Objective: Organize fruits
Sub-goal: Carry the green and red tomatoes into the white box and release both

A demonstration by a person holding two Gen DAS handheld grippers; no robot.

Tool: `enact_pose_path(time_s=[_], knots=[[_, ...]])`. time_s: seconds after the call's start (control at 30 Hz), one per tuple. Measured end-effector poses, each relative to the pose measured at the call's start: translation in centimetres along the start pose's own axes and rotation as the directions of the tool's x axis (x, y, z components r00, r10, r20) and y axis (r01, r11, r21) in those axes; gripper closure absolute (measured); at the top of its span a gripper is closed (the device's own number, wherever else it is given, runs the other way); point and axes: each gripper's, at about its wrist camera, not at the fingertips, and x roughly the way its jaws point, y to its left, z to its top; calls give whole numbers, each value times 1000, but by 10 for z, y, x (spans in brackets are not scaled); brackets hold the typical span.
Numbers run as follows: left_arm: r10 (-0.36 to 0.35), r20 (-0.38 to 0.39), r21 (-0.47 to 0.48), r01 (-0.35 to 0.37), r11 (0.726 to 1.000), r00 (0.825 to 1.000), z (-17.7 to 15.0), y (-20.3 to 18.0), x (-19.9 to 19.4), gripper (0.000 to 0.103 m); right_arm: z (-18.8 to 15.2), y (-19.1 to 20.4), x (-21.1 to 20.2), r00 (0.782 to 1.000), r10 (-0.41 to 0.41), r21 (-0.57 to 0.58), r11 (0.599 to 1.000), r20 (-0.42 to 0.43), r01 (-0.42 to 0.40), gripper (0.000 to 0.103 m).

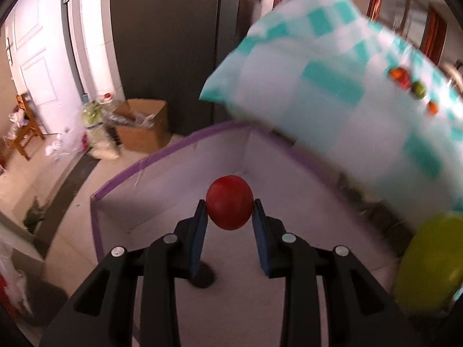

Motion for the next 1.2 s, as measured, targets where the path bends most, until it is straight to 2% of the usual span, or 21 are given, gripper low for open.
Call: enact_pose_path(time_s=[0.1, 0.27, 0.5, 0.6, 0.67, 0.83, 0.9, 0.97, 1.07, 1.13, 1.2], knots=[[37, -61, 22, -36, 999, 997, -5, 4, 23, 71, 3, 3, 40, 994, -3, -7, 1000, -109, 2, 40], [67, -182, 50, -58, 997, 981, -9, 8, 56, 71, 1, 0, 93, 965, -1, 14, 1000, -263, 5, 40], [104, -276, 75, -87, 993, 956, -10, 6, 81, 70, -16, 5, 118, 928, -6, 6, 1000, -373, 9, 40], [122, -284, 77, -105, 992, 951, -12, 5, 83, 60, -24, 0, 123, 914, -17, 13, 1000, -406, 25, 40], [128, -278, 75, -111, 991, 952, -13, 6, 82, 46, -25, 0, 127, 905, -24, 13, 999, -424, 33, 40], [115, -273, 55, -104, 993, 955, -12, 5, 81, 36, -23, -1, 135, 895, -29, 20, 999, -445, 42, 40], [114, -267, 52, -104, 993, 957, -11, 5, 80, 30, -21, -2, 137, 897, -27, 26, 999, -440, 43, 39], [114, -254, 52, -104, 993, 960, -10, 5, 78, 25, -17, 0, 131, 911, -24, 24, 999, -413, 37, 38], [116, -243, 48, -107, 993, 963, -10, 4, 76, 23, -15, 2, 121, 925, -32, 9, 999, -379, 39, 29], [111, -231, 32, -106, 994, 967, -9, 6, 75, 22, -13, 4, 114, 934, -36, -2, 999, -356, 37, 29], [97, -214, 12, -97, 995, 972, -6, 8, 70, 22, -8, 7, 97, 953, -41, -19, 999, -300, 37, 29]])
